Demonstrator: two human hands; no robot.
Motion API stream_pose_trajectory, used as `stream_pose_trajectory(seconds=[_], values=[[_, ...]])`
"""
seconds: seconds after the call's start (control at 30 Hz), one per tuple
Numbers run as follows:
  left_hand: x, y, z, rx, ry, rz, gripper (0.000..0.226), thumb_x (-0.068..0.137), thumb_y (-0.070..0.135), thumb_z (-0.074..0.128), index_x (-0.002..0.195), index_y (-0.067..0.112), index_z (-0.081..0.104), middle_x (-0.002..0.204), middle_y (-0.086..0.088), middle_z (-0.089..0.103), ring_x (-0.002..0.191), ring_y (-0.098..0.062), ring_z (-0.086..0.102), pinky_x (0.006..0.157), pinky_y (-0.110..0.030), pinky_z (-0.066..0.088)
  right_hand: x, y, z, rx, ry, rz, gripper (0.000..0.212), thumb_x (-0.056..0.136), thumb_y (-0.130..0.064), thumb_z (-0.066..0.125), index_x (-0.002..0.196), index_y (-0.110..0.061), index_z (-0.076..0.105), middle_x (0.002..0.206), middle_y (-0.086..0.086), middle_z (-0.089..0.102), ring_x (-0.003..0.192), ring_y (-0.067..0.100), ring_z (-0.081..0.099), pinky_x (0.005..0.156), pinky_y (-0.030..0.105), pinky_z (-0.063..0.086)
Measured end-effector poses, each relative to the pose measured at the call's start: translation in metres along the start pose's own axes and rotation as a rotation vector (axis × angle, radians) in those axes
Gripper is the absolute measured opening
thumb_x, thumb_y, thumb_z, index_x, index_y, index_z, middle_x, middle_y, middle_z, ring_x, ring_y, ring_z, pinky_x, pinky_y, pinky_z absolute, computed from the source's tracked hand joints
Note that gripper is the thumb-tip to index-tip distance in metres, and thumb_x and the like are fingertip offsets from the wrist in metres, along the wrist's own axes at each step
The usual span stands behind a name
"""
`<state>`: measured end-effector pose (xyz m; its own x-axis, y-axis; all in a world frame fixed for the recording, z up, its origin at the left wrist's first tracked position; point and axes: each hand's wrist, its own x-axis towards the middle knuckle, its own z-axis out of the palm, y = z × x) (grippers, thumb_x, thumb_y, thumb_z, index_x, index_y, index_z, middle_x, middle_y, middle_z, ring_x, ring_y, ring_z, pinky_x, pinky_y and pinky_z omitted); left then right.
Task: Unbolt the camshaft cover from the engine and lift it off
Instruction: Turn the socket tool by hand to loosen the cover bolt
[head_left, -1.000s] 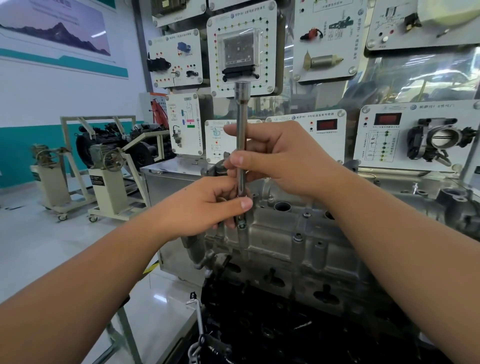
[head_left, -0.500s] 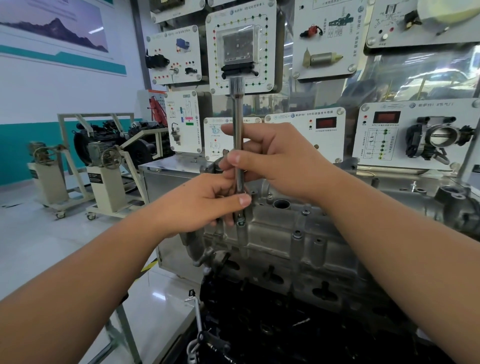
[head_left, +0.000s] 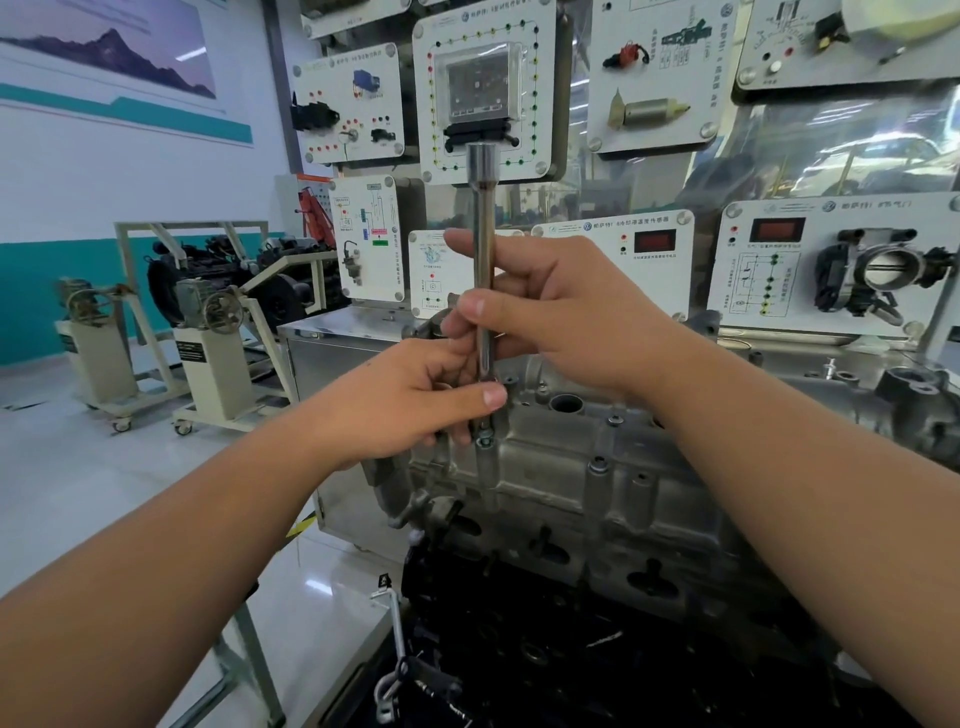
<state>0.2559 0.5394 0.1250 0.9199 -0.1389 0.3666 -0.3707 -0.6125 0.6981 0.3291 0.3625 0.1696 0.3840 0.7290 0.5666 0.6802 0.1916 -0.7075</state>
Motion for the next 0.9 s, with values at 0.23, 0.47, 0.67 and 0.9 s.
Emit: stream_pose_trajectory(seconds=[0.23,0.47,0.67,0.9], values=[[-0.0004,0.0011,-0.0036,0.021,-0.043,0.022,0.019,0.090,0.045,0.058,0.097,0.030,0.069,0.077,0.014,0.069,0.072,-0.009,0.071,0.060,-0.027,0.057,-0.0005,-0.0010,0.0041,-0.064,0.008,-0.004,0.051,0.100,-0.017,0.061,0.146,-0.031,0.045,0.104,0.022,0.074,0.101,0.035,0.072,0.094,0.052,0.057],[0.0025,-0.0005,-0.0014,-0.025,-0.026,0.014,0.012,0.082,0.050,0.062,0.084,0.042,0.069,0.072,0.013,0.067,0.073,-0.010,0.072,0.059,-0.028,0.056,0.0012,0.0007,0.0019,-0.112,0.093,-0.064,0.041,0.091,-0.018,0.075,0.126,-0.035,0.062,0.089,0.029,0.064,0.081,0.039,0.068,0.074,0.043,0.063],[0.0012,0.0001,-0.0089,-0.050,-0.123,-0.026,0.034,0.087,0.044,0.058,0.106,0.018,0.070,0.075,0.012,0.071,0.075,-0.009,0.072,0.060,-0.026,0.056,0.0007,0.0034,-0.0028,0.068,0.004,0.016,0.043,0.097,-0.006,0.063,0.131,-0.031,0.054,0.093,0.002,0.079,0.090,0.017,0.076,0.075,0.026,0.060],[0.0040,-0.0033,-0.0016,-0.008,-0.050,0.017,0.020,0.084,0.051,0.064,0.097,0.036,0.069,0.077,0.008,0.069,0.074,-0.012,0.073,0.059,-0.032,0.056,-0.0017,-0.0018,0.0040,-0.034,0.032,-0.025,0.037,0.096,-0.015,0.067,0.126,-0.033,0.057,0.097,0.021,0.073,0.093,0.025,0.073,0.085,0.044,0.061]])
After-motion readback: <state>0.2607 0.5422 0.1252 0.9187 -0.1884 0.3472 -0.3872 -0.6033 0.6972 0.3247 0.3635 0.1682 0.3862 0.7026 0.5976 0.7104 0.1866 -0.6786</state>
